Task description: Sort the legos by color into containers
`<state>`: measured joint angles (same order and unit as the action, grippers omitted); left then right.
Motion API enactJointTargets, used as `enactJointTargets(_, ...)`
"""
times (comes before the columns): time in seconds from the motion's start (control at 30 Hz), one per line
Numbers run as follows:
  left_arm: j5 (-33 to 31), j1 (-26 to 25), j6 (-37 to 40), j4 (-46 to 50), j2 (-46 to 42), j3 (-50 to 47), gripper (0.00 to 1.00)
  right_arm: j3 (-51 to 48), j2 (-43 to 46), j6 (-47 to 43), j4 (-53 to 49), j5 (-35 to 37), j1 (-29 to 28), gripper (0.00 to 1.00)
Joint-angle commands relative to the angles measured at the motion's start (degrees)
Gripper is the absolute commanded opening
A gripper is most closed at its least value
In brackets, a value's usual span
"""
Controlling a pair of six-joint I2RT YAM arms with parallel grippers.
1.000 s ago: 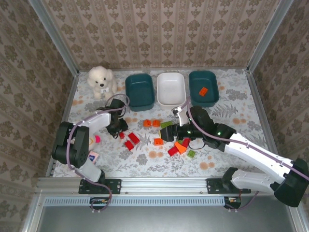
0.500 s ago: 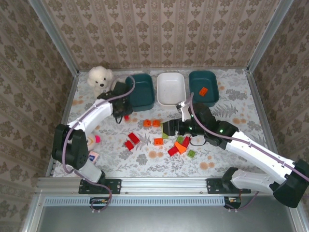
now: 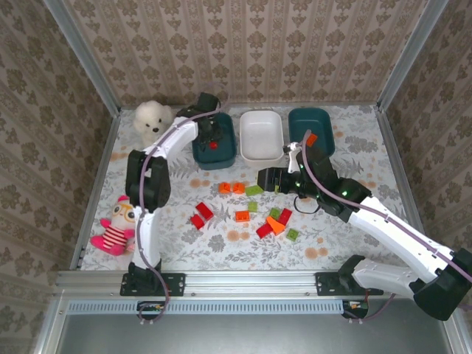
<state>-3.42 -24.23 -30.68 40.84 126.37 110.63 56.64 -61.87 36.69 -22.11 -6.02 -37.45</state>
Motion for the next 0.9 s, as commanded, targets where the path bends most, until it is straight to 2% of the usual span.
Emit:
enactJointTargets(0.0,1.5,1.2,1.2,2.7,3.9,5.6,0.19,1.5,1.4,1.9,-3.5,3.5,0.4,0.75)
enactJointTargets(0.1,2.0,1.3,0.9,3.6,6.8,7.7,0.22,2.2,1.4,3.3,-9.8,6.4,0.6,0.75)
enactJointTargets(0.23,3.3,1.5,0.5,4.6,8.3,8.1,0.3,0.8,2.1,6.4,-16.8,9.5,0.9,0.75)
enactJointTargets(0.57,4.7,1.7,1.8,6.2,6.3,8.4,0.57,-1.3,1.2,13.0,-29.1,13.1,1.7,0.72)
enactJointTargets(0.73,4.8,1.0,0.9,5.9,-0.3,8.0,0.62,-1.4,-2.3,15.2,-39.0,10.3,1.9,0.69)
enactJointTargets(0.87,5.3,-1.3,0.4,1.7,-10.9,-0.6,0.65,-6.4,-2.3,15.9,-38.9,4.0,1.6,0.66)
